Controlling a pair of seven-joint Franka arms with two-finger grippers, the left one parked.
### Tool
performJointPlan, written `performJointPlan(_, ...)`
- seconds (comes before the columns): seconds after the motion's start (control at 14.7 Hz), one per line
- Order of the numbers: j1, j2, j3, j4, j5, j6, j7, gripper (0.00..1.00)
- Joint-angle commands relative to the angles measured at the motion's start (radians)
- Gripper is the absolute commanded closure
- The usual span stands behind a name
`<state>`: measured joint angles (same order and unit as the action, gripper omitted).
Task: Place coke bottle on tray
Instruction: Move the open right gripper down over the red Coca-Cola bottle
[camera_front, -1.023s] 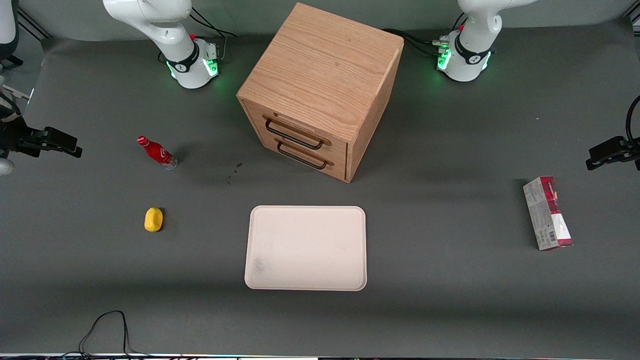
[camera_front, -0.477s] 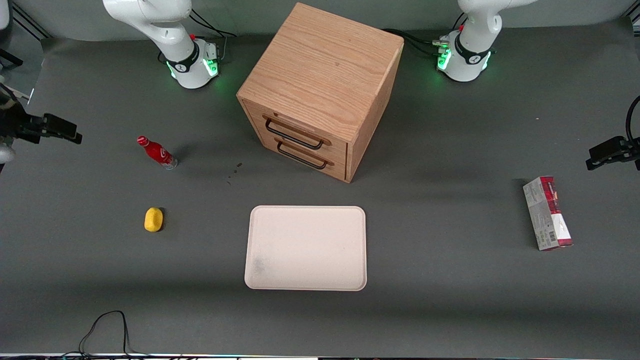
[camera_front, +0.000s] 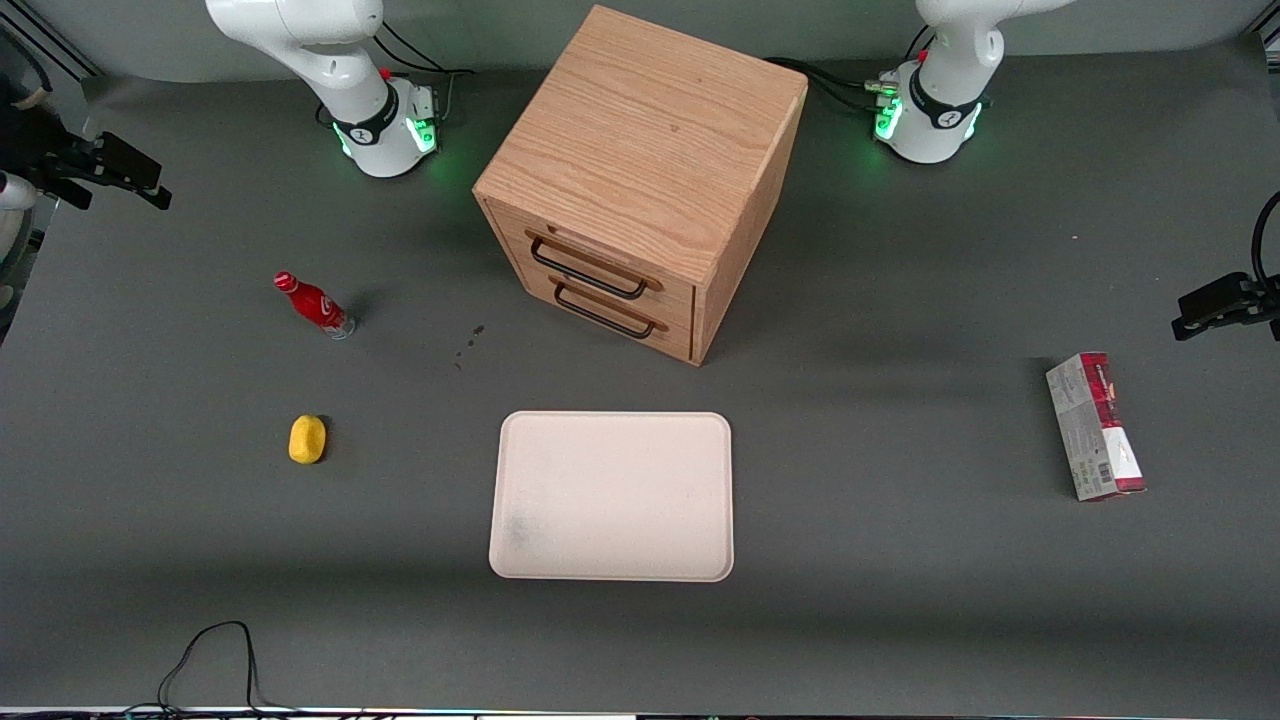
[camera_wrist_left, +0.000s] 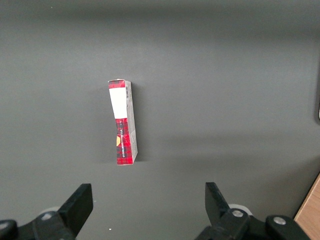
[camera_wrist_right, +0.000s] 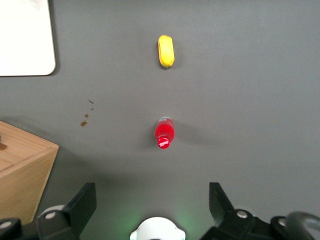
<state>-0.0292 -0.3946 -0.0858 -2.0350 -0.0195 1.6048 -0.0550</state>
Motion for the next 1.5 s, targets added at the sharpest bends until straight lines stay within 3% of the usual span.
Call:
performJointPlan(0.0,0.014,-0.11,-0.031,-0.183,-0.004,0.093,-0.046,0.0)
performJointPlan(0.34,0.057,-0.124,-0.026,-0.226,-0.007,0.127,-0.045,0.0)
performJointPlan(1.02,0.057,-0.02,-0.026,-0.517,-0.01,0.513,-0.036,0.0)
performJointPlan(1.43,0.057,0.121,-0.031,-0.534,-0.01,0.655,-0.036,0.0)
